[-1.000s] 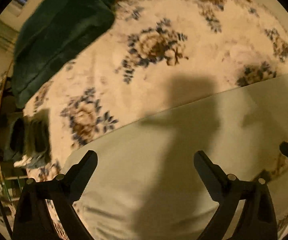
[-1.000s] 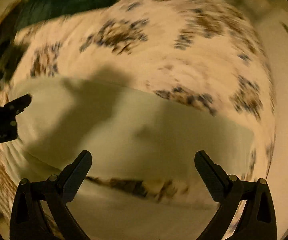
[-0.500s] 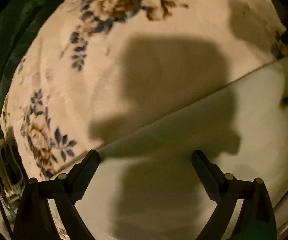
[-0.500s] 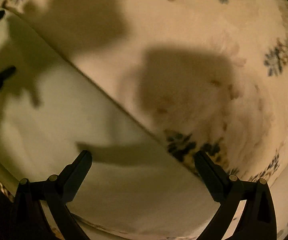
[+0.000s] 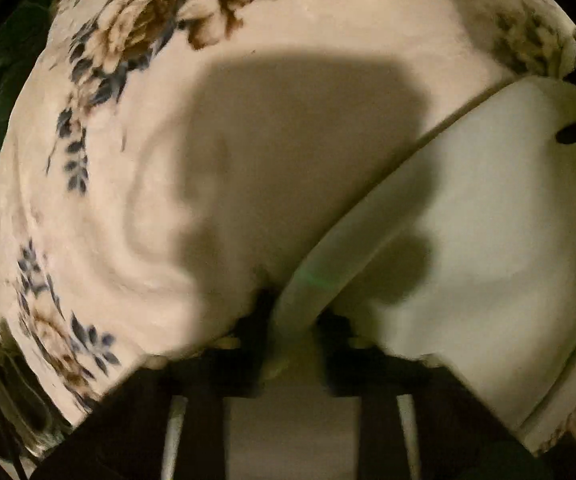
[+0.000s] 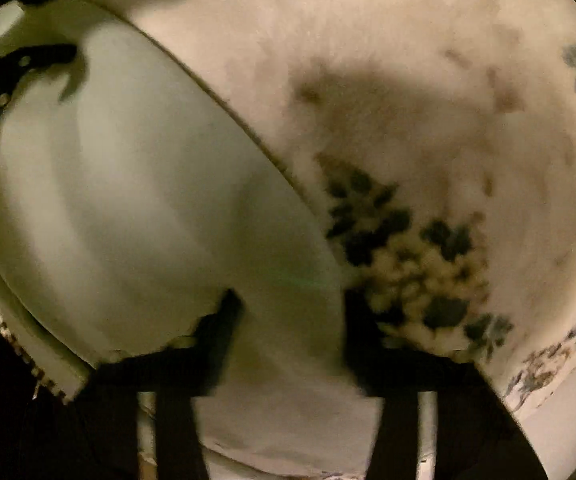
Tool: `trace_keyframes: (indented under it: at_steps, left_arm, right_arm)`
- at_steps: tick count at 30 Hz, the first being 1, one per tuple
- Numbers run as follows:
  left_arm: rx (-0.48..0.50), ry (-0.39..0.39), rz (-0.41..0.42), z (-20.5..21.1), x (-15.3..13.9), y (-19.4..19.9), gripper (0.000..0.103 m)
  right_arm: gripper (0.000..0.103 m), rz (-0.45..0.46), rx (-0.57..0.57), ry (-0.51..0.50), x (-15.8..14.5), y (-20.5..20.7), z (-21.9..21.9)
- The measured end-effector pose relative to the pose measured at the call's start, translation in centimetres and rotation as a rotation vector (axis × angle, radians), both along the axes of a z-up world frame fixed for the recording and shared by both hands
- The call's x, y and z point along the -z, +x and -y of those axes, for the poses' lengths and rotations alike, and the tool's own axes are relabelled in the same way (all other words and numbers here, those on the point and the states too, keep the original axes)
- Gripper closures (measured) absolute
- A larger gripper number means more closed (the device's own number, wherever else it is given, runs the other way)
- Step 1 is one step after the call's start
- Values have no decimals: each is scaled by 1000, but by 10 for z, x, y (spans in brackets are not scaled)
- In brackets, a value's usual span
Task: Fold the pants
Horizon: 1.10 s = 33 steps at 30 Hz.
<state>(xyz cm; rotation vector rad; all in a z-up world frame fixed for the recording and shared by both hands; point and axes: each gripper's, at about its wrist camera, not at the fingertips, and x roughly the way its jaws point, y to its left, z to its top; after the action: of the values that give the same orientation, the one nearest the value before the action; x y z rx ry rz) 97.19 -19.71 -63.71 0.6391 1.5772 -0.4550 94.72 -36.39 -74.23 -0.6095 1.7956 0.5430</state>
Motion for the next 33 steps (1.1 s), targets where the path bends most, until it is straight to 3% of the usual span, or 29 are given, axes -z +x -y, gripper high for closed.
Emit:
trace_keyframes:
  at_steps: [3, 7, 10, 12, 15, 19, 23, 26, 28, 30, 31, 32, 33]
  left_arm:
    - [-22, -18, 64, 0, -23, -11, 96]
    - [-124, -94, 126, -12, -73, -34, 96]
    - [-228, -162, 129, -25, -111, -71, 96]
    - [-307, -197, 100, -32, -125, -119, 96]
    - [-399, -198, 41, -45, -124, -196, 96]
    - [-505, -149, -110, -60, -75, -276, 96]
    - [-533, -119, -129, -61, -29, -304, 95]
    - [-543, -138, -87, -61, -21, -300, 90]
    - [-554, -161, -66, -63, -27, -296, 87]
    - [-567, -184, -36, -66, -40, -297, 76]
    - [-574, -186, -18, -69, -47, -299, 74]
    - [-586, -195, 5, -72, -56, -300, 68]
    - [-591, -201, 21, -73, -61, -301, 59]
  right_arm:
    - [84, 93, 86, 46, -22, -19, 12]
    - [86, 184, 188, 109, -58, -55, 26]
    - [87, 228, 226, 142, -85, -101, 27]
    - [87, 237, 254, 166, -101, -141, 25]
    - [87, 210, 295, 181, -137, -193, 29]
    - [87, 126, 347, 134, -112, -279, 15]
    - [86, 118, 357, 37, -66, -330, 4]
    - [83, 163, 339, -34, -41, -339, -7]
    - [77, 177, 344, -60, -35, -341, -13]
    - [71, 187, 350, -74, -38, -344, -19]
    - [58, 190, 357, -72, -42, -345, -21]
    - [35, 189, 380, -55, -49, -348, -24]
    - [23, 188, 401, -35, -56, -349, -26]
